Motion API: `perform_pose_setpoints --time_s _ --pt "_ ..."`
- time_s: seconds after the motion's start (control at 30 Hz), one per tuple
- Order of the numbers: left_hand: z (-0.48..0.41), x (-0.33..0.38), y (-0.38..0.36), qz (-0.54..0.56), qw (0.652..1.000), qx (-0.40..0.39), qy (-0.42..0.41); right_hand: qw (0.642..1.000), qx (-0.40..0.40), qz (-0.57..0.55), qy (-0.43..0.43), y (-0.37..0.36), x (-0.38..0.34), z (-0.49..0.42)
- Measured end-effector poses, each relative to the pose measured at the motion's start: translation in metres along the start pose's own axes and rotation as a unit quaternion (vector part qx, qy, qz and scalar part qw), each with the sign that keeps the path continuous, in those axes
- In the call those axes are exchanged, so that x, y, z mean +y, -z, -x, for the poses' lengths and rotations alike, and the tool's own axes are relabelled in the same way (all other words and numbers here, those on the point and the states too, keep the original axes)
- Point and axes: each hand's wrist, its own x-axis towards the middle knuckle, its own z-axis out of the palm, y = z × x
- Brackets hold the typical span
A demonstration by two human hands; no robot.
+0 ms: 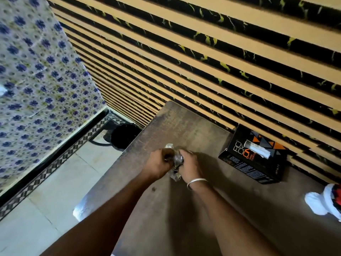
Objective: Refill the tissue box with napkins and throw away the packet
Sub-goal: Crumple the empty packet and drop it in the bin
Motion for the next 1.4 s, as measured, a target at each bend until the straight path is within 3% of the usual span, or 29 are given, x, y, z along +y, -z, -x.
perform_pose_setpoints --time_s 0.27,0.6,0.83,1.03,1.4 --pt "0.073 -0.025 0.067 0.032 0.996 0.071 0.034 0.996 -0.038 -0.004 0.081 -0.03 -0.074 0.025" --pt "0.12 -0.095 0.174 0.033 0.988 0.141 0.057 0.989 -0.088 0.001 0.123 -0.107 -0.186 0.021" --pt "0.12 -0.205 0.263 0.052 0.997 0.045 0.038 0.992 -0.069 0.037 0.095 -0.193 -0.269 -0.012" --pt "0.102 -0.273 0.333 0.05 0.998 0.028 0.019 0.997 -0.054 0.014 0.048 -0.259 -0.335 -0.037" --pt "0.009 -0.307 0.358 -0.002 1.0 -0.021 -0.01 0.991 -0.076 -0.105 -0.045 -0.287 -0.33 -0.118"
